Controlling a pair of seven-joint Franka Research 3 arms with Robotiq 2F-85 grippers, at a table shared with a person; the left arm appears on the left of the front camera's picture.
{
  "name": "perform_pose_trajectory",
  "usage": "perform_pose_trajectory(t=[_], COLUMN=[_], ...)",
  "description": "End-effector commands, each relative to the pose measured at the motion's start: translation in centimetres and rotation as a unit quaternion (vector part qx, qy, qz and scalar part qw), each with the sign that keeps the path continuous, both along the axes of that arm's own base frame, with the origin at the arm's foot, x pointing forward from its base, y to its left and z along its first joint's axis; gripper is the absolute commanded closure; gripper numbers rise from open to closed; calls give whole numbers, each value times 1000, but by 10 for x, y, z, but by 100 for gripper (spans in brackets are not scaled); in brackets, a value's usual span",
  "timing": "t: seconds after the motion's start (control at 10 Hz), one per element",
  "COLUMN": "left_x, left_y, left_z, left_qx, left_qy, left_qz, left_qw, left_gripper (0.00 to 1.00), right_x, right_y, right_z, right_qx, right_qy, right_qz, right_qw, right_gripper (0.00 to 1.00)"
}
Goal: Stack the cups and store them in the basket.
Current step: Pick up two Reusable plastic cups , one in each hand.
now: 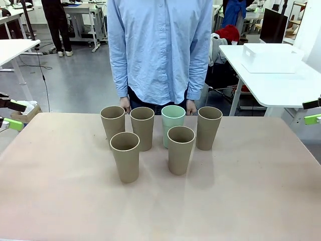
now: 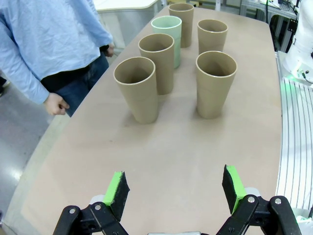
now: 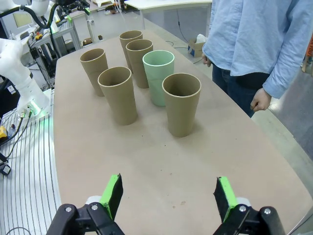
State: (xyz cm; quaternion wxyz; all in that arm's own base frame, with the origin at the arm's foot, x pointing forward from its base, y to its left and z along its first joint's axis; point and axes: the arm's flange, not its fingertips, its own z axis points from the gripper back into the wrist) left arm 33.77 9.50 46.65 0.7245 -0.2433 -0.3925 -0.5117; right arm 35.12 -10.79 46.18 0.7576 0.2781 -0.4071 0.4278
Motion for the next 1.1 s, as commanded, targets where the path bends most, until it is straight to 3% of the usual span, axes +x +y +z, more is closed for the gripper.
perform_pose_trajectory(t=[0.0, 0.9, 1.0], left_x=[2, 2, 1], left_y=[-1, -1, -1], left_z=[0, 0, 0], left_qx=[-9, -9, -3], left_qy=[-12, -12, -1], left_qz=[-4, -4, 1], left_qw=[1000, 1000, 1000], left_gripper=[0, 0, 0], right_x=[4, 4, 0], right_y=[0, 0, 0], right_z=[-1, -1, 0], right_qx=[9, 9, 0], right_qy=[-18, -18, 0], right_qz=[2, 2, 0], right_qw=[1000, 1000, 1000], right_gripper=[0, 0, 0])
